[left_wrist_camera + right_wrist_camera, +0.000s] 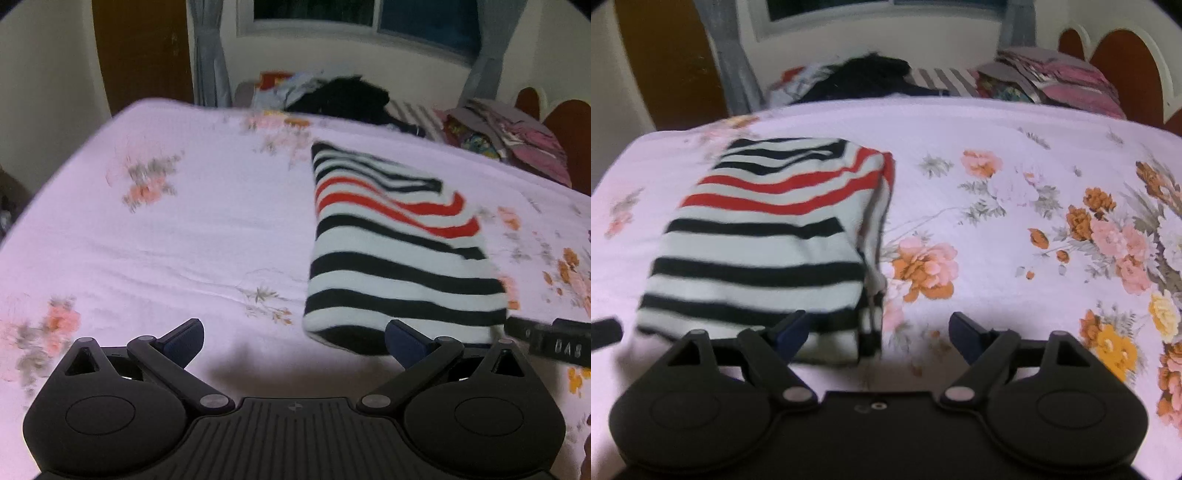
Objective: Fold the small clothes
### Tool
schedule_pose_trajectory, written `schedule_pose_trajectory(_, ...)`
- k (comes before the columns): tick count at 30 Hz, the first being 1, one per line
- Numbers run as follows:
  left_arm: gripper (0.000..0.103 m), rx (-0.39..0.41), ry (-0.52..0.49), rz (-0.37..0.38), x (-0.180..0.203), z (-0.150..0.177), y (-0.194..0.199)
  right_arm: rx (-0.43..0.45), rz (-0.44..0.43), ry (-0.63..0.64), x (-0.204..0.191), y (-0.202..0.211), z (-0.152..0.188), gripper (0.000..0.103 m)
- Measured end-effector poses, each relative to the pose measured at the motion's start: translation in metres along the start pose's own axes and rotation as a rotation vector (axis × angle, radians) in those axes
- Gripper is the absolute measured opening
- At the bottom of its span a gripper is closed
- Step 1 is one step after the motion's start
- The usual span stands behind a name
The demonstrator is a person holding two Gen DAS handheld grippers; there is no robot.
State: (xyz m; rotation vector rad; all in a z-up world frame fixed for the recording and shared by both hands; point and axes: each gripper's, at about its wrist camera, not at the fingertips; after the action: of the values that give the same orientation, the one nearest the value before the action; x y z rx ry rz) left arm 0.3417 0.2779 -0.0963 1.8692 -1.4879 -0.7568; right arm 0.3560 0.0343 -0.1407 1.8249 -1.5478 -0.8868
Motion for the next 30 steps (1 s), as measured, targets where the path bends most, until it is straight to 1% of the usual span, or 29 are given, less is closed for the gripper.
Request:
schedule_pose_trajectory(3, 0.103, 0.028, -0.035, -0.020, 0.010, 0.005, 0.032, 0.001, -0.055, 0.011, 0.005, 0.029, 0.015, 0.087)
schedule_pose_trajectory(4, 0.103, 0.031, -0.042, -0.015, 0.012, 0.007, 0.043, 0.000, -0.074, 0.015, 0.006, 0.038, 0.019, 0.089)
schedule_pose_trajectory(7, 0.103, 0.054, -0.031, 0.016, 0.015, 0.017, 0.079, 0.006, -0.116, 0.050, 0.011, 0.069, 0.035, 0.089)
schedule_pose_trajectory(9, 0.103, 0.068, -0.017, 0.017, 0.017, 0.027, 0.103, 0.028, -0.120, 0.066, 0.014, 0.092, 0.044, 0.089)
schedule_pose_trajectory(11, 0.103, 0.088, -0.011, 0.023, 0.019, 0.039, 0.127, 0.073, -0.132, 0.070, 0.016, 0.122, 0.051, 0.090)
schedule_pose_trajectory(12, 0.103, 0.099, -0.011, 0.018, 0.021, 0.045, 0.139, 0.103, -0.132, 0.070, 0.017, 0.137, 0.055, 0.091)
schedule_pose_trajectory(14, 0.103, 0.126, -0.008, 0.016, 0.023, 0.059, 0.162, 0.176, -0.118, 0.068, 0.018, 0.170, 0.062, 0.101)
schedule_pose_trajectory(15, 0.103, 0.139, -0.002, 0.009, 0.024, 0.067, 0.175, 0.218, -0.105, 0.061, 0.020, 0.186, 0.066, 0.103)
schedule_pose_trajectory(16, 0.103, 0.146, 0.004, 0.000, 0.024, 0.072, 0.185, 0.258, -0.092, 0.056, 0.022, 0.202, 0.070, 0.103)
schedule_pose_trajectory(19, 0.103, 0.156, 0.021, 0.001, 0.022, 0.091, 0.212, 0.335, -0.041, 0.045, 0.027, 0.239, 0.084, 0.103)
schedule_pose_trajectory(25, 0.103, 0.179, 0.031, 0.001, 0.022, 0.122, 0.254, 0.402, -0.014, 0.078, 0.028, 0.288, 0.113, 0.103)
schedule_pose_trajectory(30, 0.103, 0.200, 0.032, -0.005, 0.024, 0.135, 0.277, 0.418, -0.055, 0.069, 0.026, 0.311, 0.127, 0.103)
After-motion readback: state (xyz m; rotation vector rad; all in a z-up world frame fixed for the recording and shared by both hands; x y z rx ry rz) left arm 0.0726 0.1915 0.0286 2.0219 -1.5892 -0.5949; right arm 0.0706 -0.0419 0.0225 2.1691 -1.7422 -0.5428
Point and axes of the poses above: each gripper's, at about its wrist camera, not at the fingertips, and y roughly against the way its jaws point, x to its right, z to its underside, and after that the axes turned 3 degrees about -y, right-handed
